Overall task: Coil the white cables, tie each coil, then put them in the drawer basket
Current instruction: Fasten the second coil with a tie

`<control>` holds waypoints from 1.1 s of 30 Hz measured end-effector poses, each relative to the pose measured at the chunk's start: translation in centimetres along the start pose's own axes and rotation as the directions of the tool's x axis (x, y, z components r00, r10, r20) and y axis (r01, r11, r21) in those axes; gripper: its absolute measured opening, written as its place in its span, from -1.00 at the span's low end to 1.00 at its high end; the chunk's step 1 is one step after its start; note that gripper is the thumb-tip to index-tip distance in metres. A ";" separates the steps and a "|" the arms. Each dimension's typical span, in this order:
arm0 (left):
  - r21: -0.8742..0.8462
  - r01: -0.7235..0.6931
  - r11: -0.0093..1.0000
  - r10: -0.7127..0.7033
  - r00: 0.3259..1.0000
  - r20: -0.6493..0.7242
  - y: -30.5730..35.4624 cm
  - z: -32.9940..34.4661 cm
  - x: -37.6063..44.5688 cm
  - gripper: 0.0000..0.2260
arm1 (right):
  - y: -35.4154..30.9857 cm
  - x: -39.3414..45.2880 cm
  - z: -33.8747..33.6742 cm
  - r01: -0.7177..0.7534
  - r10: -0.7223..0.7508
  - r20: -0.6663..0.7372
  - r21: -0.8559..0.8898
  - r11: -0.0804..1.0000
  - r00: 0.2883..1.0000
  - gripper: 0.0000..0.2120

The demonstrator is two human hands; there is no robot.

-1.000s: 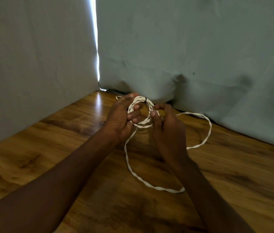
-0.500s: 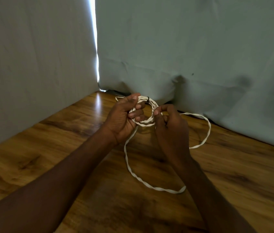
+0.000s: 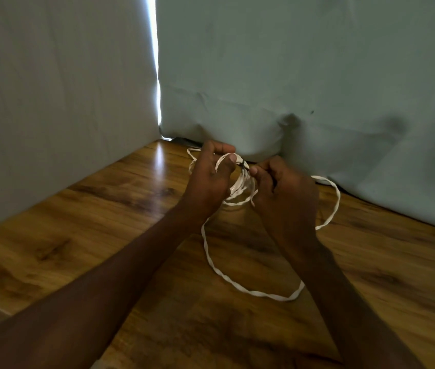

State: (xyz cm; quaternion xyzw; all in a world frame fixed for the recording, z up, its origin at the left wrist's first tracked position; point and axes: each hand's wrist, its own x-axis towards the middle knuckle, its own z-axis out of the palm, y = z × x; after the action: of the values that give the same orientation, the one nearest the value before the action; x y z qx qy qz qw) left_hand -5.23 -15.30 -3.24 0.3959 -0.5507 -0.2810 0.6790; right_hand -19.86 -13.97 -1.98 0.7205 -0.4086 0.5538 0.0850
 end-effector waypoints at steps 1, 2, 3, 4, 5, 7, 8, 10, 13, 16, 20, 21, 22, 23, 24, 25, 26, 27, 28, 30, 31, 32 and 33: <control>0.010 -0.013 1.000 0.013 1.000 0.018 0.0 0.0 -0.1 -0.92 | 0.0 0.1 -0.2 0.007 -0.008 -0.020 -0.020 1.000 1.000 -0.77; 0.023 -0.025 0.999 0.024 0.999 0.039 0.1 0.1 -0.1 -0.92 | 0.1 0.2 -0.5 0.008 -0.009 -0.037 -0.035 0.999 0.999 -0.77; 0.042 -0.042 0.998 0.040 0.997 0.060 0.1 0.1 -0.2 -0.91 | 0.2 0.3 -0.8 0.008 -0.011 -0.054 -0.052 0.999 0.998 -0.77; 0.066 -0.064 0.996 0.058 0.994 0.087 0.2 0.0 -0.2 -0.92 | 0.2 0.4 -1.1 0.011 -0.016 -0.073 -0.075 0.997 0.997 -0.78; 0.084 -0.079 0.993 0.069 0.990 0.123 0.3 -0.1 -0.2 -0.93 | 0.4 0.5 -1.4 0.010 -0.020 -0.088 -0.106 0.994 0.996 -0.79; 0.071 -0.063 0.996 0.047 0.978 0.204 0.7 -0.2 -0.3 -0.94 | 0.7 0.7 -2.0 -0.045 0.030 -0.100 -0.153 0.987 0.995 -0.81; 0.053 -0.041 0.998 0.027 0.969 0.246 1.0 -0.3 -0.3 -0.92 | 0.9 0.9 -2.3 -0.086 0.071 -0.101 -0.158 0.984 0.992 -0.81; 0.027 -0.003 1.000 -0.006 0.942 0.336 1.6 -0.3 -0.4 -0.84 | 1.5 1.3 -2.8 -0.124 0.111 -0.091 -0.152 0.981 0.990 -0.77; 0.025 -0.009 1.000 -0.002 0.902 0.433 1.9 -0.2 -0.5 -0.84 | 1.7 1.7 -3.2 -0.128 0.119 -0.090 -0.097 0.987 0.989 -0.72; 0.010 -0.029 1.000 0.020 0.878 0.478 2.0 -0.2 -0.7 -0.91 | 1.9 1.9 -3.0 -0.171 0.179 -0.096 0.088 0.981 0.979 -0.78; 0.027 -0.073 0.997 0.050 0.865 0.499 1.9 0.0 -1.0 -0.87 | 1.7 1.9 -2.0 -0.402 0.401 0.067 0.298 0.866 0.914 -0.80; 0.049 -0.103 0.993 0.064 0.859 0.508 1.8 0.0 -1.0 -0.86 | 1.6 1.8 -1.9 -0.448 0.440 0.101 0.311 0.838 0.892 -0.80; 0.076 -0.141 0.987 0.081 0.850 0.520 1.8 0.0 -1.1 -0.85 | 1.4 1.8 -1.8 -0.482 0.470 0.119 0.305 0.821 0.875 -0.79; 0.108 -0.187 0.976 0.102 0.841 0.531 1.8 0.0 -1.2 -0.84 | 1.3 1.8 -1.8 -0.502 0.489 0.125 0.303 0.810 0.863 -0.78; 0.142 -0.240 0.960 0.129 0.833 0.539 1.9 0.0 -1.3 -0.83 | 1.2 1.8 -1.8 -0.515 0.503 0.126 0.318 0.796 0.855 -0.76; 0.177 -0.297 0.938 0.161 0.828 0.536 2.0 0.1 -1.5 -0.82 | 1.3 1.8 -1.8 -0.527 0.517 0.129 0.347 0.776 0.846 -0.73; 0.210 -0.356 0.911 0.202 0.827 0.524 2.1 0.2 -1.6 -0.82 | 1.3 1.8 -1.7 -0.539 0.531 0.134 0.375 0.755 0.837 -0.71; 0.244 -0.407 0.880 0.243 0.828 0.505 1.9 0.3 -1.8 -0.82 | 1.4 1.8 -1.6 -0.551 0.543 0.141 0.387 0.739 0.828 -0.70; 0.276 -0.448 0.850 0.275 0.825 0.494 1.9 0.4 -1.9 -0.81 | 1.5 1.8 -1.6 -0.562 0.548 0.156 0.386 0.732 0.822 -0.70; 0.331 -0.501 0.800 0.301 0.811 0.502 1.6 0.6 -1.9 -0.76 | 1.8 1.5 -1.6 -0.592 0.546 0.233 0.370 0.716 0.805 -0.72; 0.343 -0.523 0.780 0.309 0.800 0.515 1.5 0.6 -1.9 -0.73 | 1.8 1.3 -1.6 -0.616 0.543 0.291 0.360 0.700 0.787 -0.72; 0.342 -0.549 0.763 0.328 0.784 0.527 1.3 0.6 -1.8 -0.71 | 1.9 1.2 -1.7 -0.648 0.546 0.353 0.348 0.677 0.760 -0.71; 0.339 -0.575 0.745 0.352 0.770 0.532 1.2 0.6 -1.8 -0.72 | 2.0 1.2 -1.7 -0.690 0.560 0.410 0.337 0.641 0.720 -0.71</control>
State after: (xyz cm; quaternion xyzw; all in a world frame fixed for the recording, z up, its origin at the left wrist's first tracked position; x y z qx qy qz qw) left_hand -6.28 -13.33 -3.18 0.3251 -0.8223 -0.0320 0.4659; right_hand -22.44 -14.89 -1.00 0.5980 -0.4955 0.5266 -0.3458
